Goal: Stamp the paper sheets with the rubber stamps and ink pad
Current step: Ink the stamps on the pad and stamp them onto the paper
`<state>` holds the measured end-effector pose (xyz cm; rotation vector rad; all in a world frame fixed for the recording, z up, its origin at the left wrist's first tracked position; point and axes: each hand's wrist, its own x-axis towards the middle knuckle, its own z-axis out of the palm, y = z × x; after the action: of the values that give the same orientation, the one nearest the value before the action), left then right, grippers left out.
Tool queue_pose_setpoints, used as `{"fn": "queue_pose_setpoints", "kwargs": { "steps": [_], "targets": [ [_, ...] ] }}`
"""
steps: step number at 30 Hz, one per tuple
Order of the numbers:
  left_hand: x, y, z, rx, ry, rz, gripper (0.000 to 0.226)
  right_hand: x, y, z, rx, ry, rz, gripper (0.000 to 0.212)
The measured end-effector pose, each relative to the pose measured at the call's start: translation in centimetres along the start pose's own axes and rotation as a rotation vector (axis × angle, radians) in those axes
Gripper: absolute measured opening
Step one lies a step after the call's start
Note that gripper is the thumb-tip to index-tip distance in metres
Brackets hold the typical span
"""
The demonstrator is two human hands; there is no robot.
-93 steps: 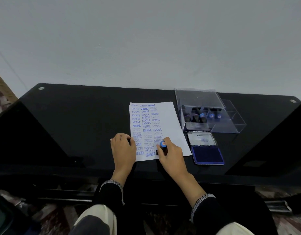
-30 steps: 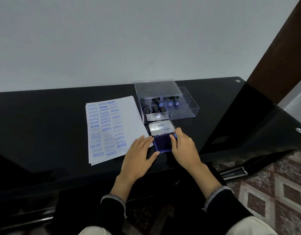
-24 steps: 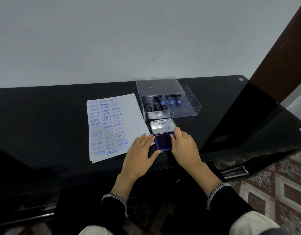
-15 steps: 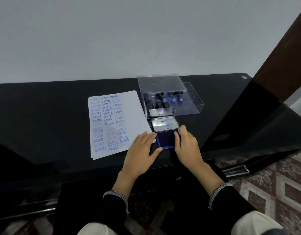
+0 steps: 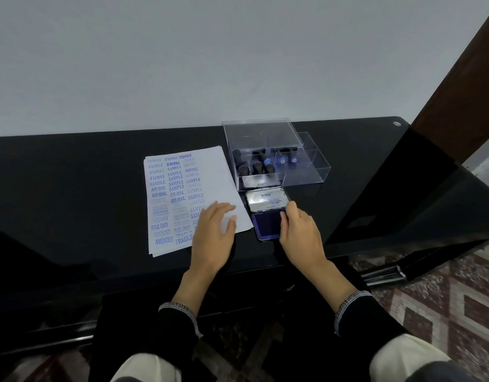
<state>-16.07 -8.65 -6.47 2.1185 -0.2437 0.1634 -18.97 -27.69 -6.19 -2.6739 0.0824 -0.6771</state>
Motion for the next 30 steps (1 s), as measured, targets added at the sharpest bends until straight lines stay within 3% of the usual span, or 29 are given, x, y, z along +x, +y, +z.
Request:
{"fn": "queue_pose_setpoints", "kwargs": {
  "steps": [3, 8, 13, 18, 23, 28, 30],
  "targets": [
    [0.6, -0.9, -1.7, 0.105, 0.162, -0.059, 0.021, 0.0, 0.4, -0.1, 0.161, -0.013, 0.052, 0.018],
    [1.3, -3.1, -4.3, 0.38, 0.329, -0.244, 0.031, -0.1, -0.3, 0.1, -0.047, 0.01, 0.003, 0.008],
    [2.2, -3.2, -6.4, 0.41, 0.3, -0.534, 0.052, -0.1, 0.3, 0.2, 0.111, -0.004, 0.06, 0.016],
    [2.9, -2.7, -7.1, 0.372, 0.265, -0.574, 0.056, -0.2, -0.2, 0.1, -0.041, 0.056, 0.006, 0.011],
    [3.7, -2.7, -7.7, 0.282, 0.277, -0.656, 0.043, -0.4, 0.1, 0.3, 0.11, 0.023, 0.072, 0.019],
    [4.2, -3.0, -8.2, 0.245, 0.251, -0.677, 0.03, -0.3, -0.2, 0.2, -0.058, 0.07, -0.004, 0.009],
    [4.2, -3.1, -8.3, 0.237, 0.263, -0.649, 0.025, -0.3, -0.2, 0.2, -0.012, 0.042, 0.017, 0.011]
  ]
}}
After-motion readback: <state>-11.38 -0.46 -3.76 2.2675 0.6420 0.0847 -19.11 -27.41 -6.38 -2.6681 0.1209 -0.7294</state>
